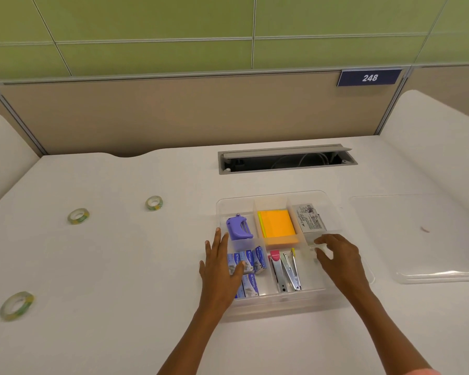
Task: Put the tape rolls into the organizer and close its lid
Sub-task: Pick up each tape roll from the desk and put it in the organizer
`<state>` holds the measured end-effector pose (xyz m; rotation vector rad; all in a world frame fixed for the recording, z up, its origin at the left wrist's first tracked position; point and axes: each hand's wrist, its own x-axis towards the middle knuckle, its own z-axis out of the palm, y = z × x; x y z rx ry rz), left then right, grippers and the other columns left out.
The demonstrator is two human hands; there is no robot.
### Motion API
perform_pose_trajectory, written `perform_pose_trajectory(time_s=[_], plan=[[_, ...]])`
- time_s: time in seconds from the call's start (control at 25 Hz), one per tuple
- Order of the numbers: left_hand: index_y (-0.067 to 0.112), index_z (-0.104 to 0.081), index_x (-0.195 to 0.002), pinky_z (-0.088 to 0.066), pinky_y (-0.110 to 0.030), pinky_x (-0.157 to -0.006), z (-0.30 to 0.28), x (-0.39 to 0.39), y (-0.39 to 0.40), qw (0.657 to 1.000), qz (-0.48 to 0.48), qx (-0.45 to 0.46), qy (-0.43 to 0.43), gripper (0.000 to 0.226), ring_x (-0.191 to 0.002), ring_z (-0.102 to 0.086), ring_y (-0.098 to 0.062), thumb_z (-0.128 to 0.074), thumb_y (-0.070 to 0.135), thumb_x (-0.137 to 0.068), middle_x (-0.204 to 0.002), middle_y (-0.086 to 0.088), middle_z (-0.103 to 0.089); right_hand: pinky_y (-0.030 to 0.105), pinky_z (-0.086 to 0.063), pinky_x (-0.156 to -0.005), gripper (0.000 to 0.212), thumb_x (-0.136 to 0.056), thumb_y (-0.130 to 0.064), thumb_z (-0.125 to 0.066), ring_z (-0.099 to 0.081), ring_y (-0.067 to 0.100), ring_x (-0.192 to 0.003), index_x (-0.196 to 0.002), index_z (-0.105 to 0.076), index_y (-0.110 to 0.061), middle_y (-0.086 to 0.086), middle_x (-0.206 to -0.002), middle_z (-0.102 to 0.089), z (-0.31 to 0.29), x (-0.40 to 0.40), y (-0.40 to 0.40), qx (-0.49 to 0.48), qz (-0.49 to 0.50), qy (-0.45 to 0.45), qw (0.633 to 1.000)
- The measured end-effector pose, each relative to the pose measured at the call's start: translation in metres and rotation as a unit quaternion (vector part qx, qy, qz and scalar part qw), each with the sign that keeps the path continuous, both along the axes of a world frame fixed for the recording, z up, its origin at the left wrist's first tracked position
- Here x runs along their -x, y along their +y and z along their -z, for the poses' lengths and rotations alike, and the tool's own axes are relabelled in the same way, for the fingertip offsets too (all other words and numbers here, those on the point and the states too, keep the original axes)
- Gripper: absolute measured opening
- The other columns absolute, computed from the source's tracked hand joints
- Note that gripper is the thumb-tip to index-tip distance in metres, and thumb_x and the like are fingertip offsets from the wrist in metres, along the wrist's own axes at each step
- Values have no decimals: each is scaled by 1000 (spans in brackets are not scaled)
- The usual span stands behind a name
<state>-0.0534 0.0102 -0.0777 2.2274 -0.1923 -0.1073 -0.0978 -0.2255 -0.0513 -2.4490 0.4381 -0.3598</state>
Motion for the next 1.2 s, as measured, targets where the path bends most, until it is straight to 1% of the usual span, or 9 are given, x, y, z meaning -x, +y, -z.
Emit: perform_pose_trajectory(time_s=[0.16,0.24,0.36,0.48,0.6,0.68,0.8,1.0,1.2], plan=[[20,-20,-140,-18,-51,-114,-9,-5,14,997,-41,63,-26,62,-143,-5,-21,-53,27,-88,-154,-2,-17,42,-51,-88,16,-80,-3,-65,-62,33,-105,-95,-66,-7,15,-110,-67,-17,-6,10,22,-32,-54,998],[19,-25,-139,-19,-52,-114,-7,-13,29,996,-64,45,-46,59,-143,-8,-22,-54,29,-87,-153,-3,-20,41,-49,-92,16,-81,-5,-65,-61,30,-106,-96,-66,-9,13,-109,-68,-24,-15,23,19,-64,-63,996],[18,-27,-138,-12,-48,-116,0,-24,56,995,-87,6,-50,57,-143,-9,-23,-51,33,-88,-153,-5,-22,33,-43,-91,17,-82,-9,-63,-59,27,-106,-99,-66,-12,10,-111,-67,-31,-35,51,17,-113,-57,992],[14,-26,-139,-5,-46,-116,13,-32,89,992,-103,-65,-41,56,-143,-7,-26,-43,38,-91,-153,-9,-20,25,-36,-86,20,-83,-10,-60,-56,25,-108,-102,-64,-14,7,-114,-65,-34,-57,82,22,-167,-44,985],[10,-30,-137,-4,-53,-113,33,-35,121,967,-126,-216,-54,78,-140,-16,-35,-10,63,-84,-150,-16,-25,22,-34,-88,22,-84,-12,-60,-53,24,-112,-106,-62,-13,8,-119,-62,-38,-82,118,13,-233,-32,972],[10,-33,-136,-8,-54,-112,41,-34,129,949,-133,-282,-54,85,-138,-23,-37,2,65,-82,-148,-17,-31,21,-32,-92,25,-85,-17,-60,-50,23,-118,-110,-61,-14,8,-124,-60,-37,-100,140,20,-279,-20,960],[11,-34,-136,-16,-53,-114,43,-35,128,943,-139,-300,-49,80,-137,-27,-35,1,61,-85,-146,-17,-34,24,-32,-96,32,-86,-22,-59,-46,22,-123,-117,-57,-16,8,-131,-54,-29,-129,172,52,-341,19,939],[13,-35,-135,-13,-50,-115,46,-38,128,937,-147,-313,-51,71,-137,-28,-33,-8,58,-87,-146,-16,-35,34,-38,-100,40,-86,-20,-58,-43,27,-124,-124,-49,-12,10,-135,-48,-4,-174,217,80,-379,86,918],[15,-32,-137,-5,-46,-112,53,-43,132,935,-157,-312,-61,66,-139,-23,-31,-20,56,-87,-148,-14,-32,42,-37,-106,58,-90,-20,-51,-33,30,-134,-140,-24,-9,14,-148,-34,14,-210,263,157,-411,111,891]])
